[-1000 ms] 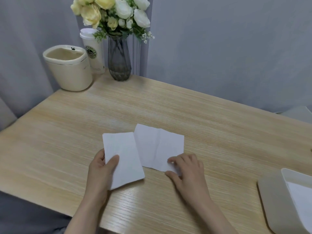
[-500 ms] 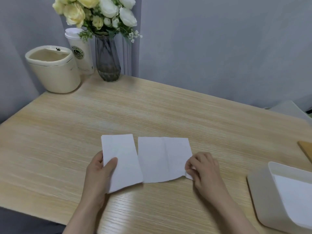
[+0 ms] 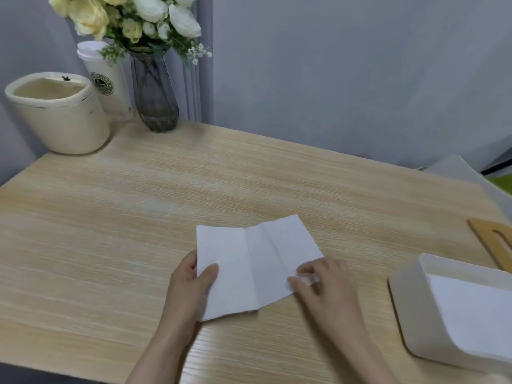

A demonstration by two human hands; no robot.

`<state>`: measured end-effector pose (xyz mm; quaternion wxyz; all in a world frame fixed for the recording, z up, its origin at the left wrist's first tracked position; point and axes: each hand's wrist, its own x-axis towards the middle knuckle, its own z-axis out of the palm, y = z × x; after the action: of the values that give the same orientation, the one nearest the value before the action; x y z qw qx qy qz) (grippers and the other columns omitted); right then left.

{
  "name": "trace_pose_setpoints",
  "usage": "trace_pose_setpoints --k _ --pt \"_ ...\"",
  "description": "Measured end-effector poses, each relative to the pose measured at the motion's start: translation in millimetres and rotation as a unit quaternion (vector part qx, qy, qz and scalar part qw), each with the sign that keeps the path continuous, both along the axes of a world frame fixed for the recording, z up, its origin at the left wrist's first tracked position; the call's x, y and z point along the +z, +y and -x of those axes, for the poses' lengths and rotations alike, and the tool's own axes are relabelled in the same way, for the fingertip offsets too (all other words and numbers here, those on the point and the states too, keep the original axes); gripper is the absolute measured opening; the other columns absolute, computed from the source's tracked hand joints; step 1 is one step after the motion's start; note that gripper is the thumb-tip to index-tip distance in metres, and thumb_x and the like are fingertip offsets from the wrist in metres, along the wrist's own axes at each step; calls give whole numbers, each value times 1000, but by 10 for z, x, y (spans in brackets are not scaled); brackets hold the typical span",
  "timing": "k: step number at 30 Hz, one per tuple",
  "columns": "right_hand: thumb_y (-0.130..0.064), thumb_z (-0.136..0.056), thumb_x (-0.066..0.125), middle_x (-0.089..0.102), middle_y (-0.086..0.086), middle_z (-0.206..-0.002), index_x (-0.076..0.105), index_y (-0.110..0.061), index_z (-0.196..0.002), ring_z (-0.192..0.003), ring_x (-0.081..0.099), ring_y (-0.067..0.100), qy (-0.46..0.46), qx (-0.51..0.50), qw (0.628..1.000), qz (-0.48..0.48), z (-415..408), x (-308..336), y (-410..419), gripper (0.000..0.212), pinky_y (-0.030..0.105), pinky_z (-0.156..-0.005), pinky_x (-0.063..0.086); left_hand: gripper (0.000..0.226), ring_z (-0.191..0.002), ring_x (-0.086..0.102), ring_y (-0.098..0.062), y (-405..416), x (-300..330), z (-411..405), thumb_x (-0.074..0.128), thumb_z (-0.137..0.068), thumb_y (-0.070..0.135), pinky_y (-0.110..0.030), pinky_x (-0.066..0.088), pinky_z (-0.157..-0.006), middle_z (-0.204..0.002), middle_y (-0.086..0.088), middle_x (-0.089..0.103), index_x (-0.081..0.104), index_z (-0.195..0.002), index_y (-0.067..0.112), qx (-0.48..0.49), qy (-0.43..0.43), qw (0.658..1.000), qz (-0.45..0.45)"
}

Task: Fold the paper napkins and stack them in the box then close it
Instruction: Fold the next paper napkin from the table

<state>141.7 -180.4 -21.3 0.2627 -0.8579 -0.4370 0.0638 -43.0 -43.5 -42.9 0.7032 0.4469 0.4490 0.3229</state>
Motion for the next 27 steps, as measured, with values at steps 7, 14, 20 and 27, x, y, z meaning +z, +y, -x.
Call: trace_pose_setpoints --k 7,14,20,27 --pt "-52 -80 63 52 -13 -105 60 -28 -105 -105 40 12 -26 -100 995 -2 205 -111 257 35 26 -83 25 26 -82 73 -19 4 -8 16 59 -92 1 -32 55 -64 -96 0 77 67 -104 23 4 3 1000 0" --pt "-52 -84 59 52 -12 -100 57 -31 -94 -104 41 13 -22 -92 993 67 192 -88 539 24 30 -89 29 26 -84 74 -18 6 -11 22 68 -85 8 -27 55 -60 -97 1 77 66 -107 22 2 -14 1000 6" --pt "-41 -89 55 52 -11 -95 57 -31 -84 -102 41 14 -31 -92 992 78 199 -56 552 11 29 -84 26 27 -83 74 -18 11 -20 16 59 -93 1 -32 55 -64 -96 1 77 66 -105 23 3 -4 1000 7" --pt "-48 -86 58 52 -14 -98 56 -30 -95 -104 41 12 -5 -100 993 59 166 -71 541 20 30 -89 29 27 -80 74 -16 -5 -6 14 58 -93 1 -25 55 -58 -95 3 77 66 -106 22 0 -11 1000 2"
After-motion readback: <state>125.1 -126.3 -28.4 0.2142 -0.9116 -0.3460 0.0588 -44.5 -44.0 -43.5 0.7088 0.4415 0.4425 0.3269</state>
